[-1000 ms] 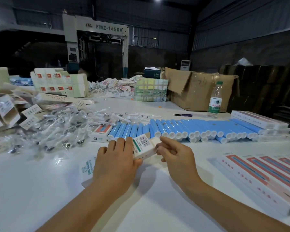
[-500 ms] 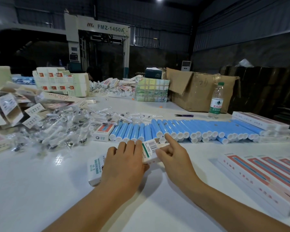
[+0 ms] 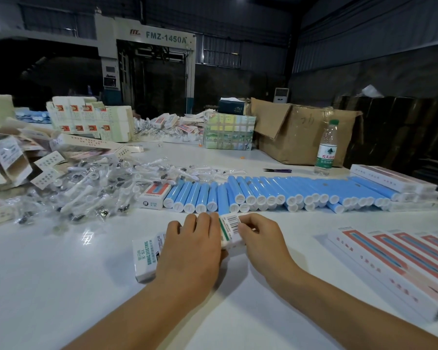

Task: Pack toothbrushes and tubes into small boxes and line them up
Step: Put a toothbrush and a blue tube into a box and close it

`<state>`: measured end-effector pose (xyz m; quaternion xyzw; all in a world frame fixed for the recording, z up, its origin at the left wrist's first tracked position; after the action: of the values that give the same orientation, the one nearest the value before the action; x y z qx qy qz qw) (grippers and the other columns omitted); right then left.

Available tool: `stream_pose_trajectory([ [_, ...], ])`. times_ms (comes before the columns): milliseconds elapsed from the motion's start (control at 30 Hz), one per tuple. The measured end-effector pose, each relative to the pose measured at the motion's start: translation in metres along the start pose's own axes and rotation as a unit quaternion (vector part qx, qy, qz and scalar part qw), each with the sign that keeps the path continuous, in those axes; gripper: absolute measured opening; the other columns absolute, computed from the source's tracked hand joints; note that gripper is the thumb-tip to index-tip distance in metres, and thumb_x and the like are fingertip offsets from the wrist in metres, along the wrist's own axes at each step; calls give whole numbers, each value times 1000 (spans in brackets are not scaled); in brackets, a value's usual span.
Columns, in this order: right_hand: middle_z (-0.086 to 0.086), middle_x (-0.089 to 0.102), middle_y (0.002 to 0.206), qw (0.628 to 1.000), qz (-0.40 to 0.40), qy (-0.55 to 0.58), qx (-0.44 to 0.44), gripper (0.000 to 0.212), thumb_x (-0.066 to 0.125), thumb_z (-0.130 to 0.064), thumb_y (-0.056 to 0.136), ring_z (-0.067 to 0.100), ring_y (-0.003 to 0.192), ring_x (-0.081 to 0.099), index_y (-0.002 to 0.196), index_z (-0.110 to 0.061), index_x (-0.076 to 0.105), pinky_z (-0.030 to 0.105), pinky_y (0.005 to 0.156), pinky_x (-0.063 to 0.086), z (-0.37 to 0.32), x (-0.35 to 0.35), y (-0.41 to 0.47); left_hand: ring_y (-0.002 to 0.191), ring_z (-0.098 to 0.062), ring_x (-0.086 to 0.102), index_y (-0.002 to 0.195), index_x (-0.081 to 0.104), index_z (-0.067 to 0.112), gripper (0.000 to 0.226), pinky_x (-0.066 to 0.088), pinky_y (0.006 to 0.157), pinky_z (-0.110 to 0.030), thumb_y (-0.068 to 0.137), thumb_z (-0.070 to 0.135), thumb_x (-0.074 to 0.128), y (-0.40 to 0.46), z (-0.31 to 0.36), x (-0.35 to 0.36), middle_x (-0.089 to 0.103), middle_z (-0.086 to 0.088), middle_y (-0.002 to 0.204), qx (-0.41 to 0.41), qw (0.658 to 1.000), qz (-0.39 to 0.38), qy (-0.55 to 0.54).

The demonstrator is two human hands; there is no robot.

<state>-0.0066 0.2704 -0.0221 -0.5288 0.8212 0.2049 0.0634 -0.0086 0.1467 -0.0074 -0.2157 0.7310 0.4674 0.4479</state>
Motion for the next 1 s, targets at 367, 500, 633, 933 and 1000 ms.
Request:
stream_pose_trajectory([
  [367,-6,47,115,989,123,71,-33,24,57,-28,93,6,95,51,116,-31,54,19,79,43,-10,-45,13,115,-16,38,140,15,23,60,31,89,-31,93,58,28,8,-23,-12,37,5,130,-52,996,53,-46],
  [500,15,63,102,880,-35,405,245,41,67,-36,81,28,81,65,105,-3,61,42,75,56,32,8,1,118,-16,36,142,13,23,62,30,91,-30,93,58,29,5,-22,-17,35,5,132,-54,995,63,-61],
  [633,22,70,103,827,-140,492,233,51,68,-26,70,31,86,71,114,-1,60,39,68,60,14,35,-7,122,-16,34,146,7,20,64,28,95,-30,95,55,27,3,-6,-17,32,3,137,-23,997,45,-53],
  [933,-1,67,78,999,-1,40,-18,19,44,-17,97,4,69,65,89,-10,60,23,57,53,-6,-3,-4,75,-27,63,112,66,-2,73,51,61,-38,54,35,90,-4,11,-25,66,-12,89,4,997,68,-25],
  [1000,-5,62,82,996,3,-61,-67,20,37,-22,100,-1,68,60,104,-17,57,13,51,42,-13,-2,-7,73,-28,63,111,66,-3,74,50,59,-39,51,31,92,-4,13,-26,65,-13,86,10,997,73,-12],
])
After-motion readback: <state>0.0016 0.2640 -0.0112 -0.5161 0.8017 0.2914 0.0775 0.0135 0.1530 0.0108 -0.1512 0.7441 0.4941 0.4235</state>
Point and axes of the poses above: each hand's wrist, its own y-axis towards the middle knuckle, its own x-axis out of the palm, z = x × y, the point moved 10 cm from there along y, towards the middle knuckle
